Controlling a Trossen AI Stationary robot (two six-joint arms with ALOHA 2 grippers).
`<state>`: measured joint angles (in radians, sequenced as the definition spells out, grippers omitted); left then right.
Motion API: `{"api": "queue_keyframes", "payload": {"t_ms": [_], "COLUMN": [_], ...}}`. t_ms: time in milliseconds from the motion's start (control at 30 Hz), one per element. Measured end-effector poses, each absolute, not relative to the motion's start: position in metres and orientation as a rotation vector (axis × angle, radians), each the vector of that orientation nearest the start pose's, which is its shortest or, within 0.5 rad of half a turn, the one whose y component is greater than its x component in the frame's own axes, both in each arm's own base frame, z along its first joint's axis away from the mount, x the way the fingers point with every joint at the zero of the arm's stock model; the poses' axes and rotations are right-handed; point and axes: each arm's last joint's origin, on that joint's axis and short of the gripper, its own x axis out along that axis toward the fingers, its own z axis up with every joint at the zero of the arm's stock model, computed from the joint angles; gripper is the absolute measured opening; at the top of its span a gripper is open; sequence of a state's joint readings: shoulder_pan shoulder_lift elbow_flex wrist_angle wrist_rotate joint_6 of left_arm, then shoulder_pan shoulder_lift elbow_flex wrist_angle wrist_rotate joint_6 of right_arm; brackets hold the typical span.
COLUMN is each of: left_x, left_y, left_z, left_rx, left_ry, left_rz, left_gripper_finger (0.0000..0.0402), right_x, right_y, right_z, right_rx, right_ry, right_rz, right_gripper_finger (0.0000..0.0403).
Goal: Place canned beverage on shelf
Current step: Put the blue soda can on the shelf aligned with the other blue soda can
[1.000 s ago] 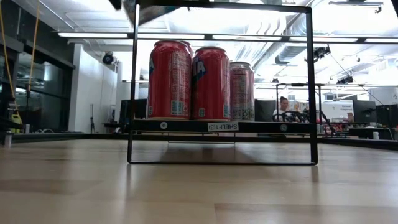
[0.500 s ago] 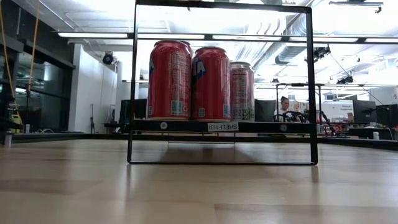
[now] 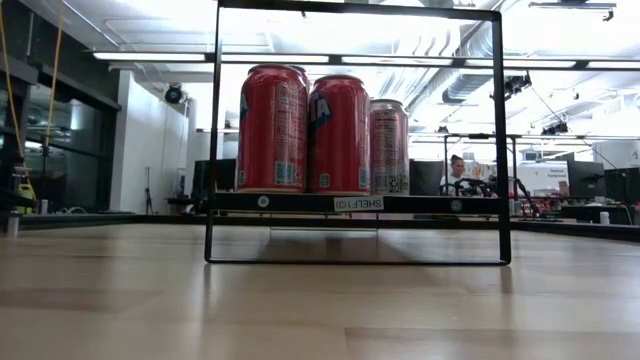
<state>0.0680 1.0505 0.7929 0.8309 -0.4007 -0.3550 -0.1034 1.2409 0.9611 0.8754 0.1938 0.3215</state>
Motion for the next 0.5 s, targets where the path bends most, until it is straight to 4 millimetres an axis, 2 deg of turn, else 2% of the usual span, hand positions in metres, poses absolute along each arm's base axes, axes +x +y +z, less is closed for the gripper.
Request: {"api": "queue_keyframes", "payload": {"t_ms": [100,233,367,500], "left_x": [0.238,0.259,0.265,0.263], "left_y": [0.032,0.038,0.043,0.041], "left_z": [0.379,0.393,0.409,0.422], "left_rx": [-0.435,-0.411,-0.391,-0.337], "left_ry": [-0.625,-0.632,-0.666,-0.691], "left_rz": [0.346,0.294,0.256,0.218], "left_gripper_finger": [0.0283,0.0283,0.0283,0.0283], "right_x": [0.282,0.304,0.312,0.315], "right_y": [-0.033,-0.03,-0.03,-0.033], "right_z": [0.394,0.4,0.406,0.403], "right_rx": [0.355,0.347,0.336,0.335], "right_ry": [-0.624,-0.623,-0.641,-0.62], "right_rz": [-0.177,-0.118,-0.11,-0.138], "right_gripper_finger": [0.0218,0.0218,0.0218,0.0218]}}
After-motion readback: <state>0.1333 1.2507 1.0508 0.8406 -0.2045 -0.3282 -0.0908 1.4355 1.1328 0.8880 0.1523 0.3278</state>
